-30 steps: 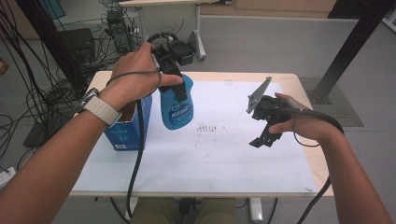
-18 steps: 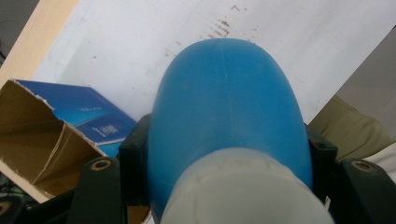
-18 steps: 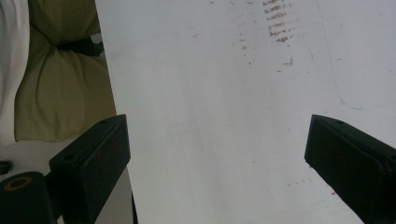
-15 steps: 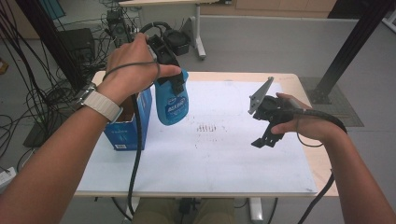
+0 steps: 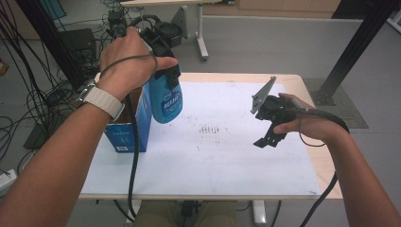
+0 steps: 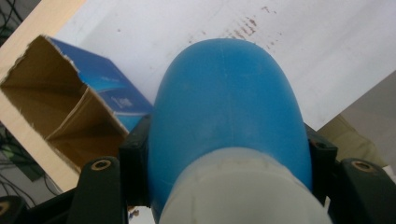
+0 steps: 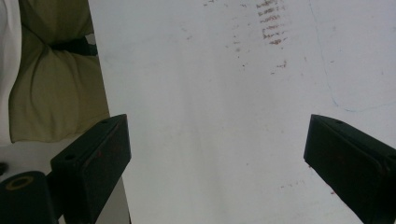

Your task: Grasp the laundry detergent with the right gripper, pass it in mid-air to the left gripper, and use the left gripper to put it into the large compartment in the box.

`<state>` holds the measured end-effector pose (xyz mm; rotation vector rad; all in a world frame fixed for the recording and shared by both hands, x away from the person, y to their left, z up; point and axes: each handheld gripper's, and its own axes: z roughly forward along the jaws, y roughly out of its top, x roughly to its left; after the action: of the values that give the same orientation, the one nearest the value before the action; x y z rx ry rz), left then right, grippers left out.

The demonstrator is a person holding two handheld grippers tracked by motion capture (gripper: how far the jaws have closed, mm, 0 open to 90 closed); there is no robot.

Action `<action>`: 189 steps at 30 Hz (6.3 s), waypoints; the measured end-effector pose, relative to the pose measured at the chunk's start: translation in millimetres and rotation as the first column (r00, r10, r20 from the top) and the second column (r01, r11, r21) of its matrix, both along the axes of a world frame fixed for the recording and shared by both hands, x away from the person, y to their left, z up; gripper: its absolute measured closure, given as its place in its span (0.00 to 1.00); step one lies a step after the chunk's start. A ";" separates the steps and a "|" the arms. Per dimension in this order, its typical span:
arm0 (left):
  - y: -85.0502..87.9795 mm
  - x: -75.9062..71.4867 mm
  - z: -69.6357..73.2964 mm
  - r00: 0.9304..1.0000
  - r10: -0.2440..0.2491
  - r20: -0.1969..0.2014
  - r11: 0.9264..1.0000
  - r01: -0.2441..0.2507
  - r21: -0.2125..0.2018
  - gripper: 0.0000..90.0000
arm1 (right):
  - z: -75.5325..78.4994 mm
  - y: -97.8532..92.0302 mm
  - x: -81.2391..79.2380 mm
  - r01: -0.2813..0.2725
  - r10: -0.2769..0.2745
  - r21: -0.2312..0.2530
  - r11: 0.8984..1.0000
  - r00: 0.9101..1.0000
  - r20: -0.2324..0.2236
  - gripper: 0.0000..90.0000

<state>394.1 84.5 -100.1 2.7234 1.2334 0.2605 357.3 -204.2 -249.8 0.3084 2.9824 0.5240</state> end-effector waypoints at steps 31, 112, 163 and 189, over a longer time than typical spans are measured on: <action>33.5 15.4 32.8 0.969 0.246 0.009 0.969 -0.246 -0.007 0.42 | 2.8 4.5 22.1 -0.024 0.024 -0.015 1.000 1.000 -0.010 0.08; 126.3 55.1 -22.1 0.827 0.563 0.007 0.827 -0.562 -0.024 0.42 | -16.3 -13.2 34.1 0.016 -0.016 -0.021 1.000 0.999 -0.042 0.09; 133.0 65.2 -120.5 0.836 0.548 0.017 0.836 -0.548 -0.029 0.42 | -37.4 -19.9 34.7 0.053 -0.054 -0.015 0.998 0.995 -0.080 0.08; 131.1 63.7 -142.1 0.836 0.549 0.007 0.836 -0.549 -0.026 0.42 | -42.9 -19.7 33.6 0.059 -0.060 -0.011 0.998 0.994 -0.091 0.08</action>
<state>457.8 215.6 -242.2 2.2715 1.9803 0.3178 390.9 -223.9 -292.8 0.4299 3.0507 0.5047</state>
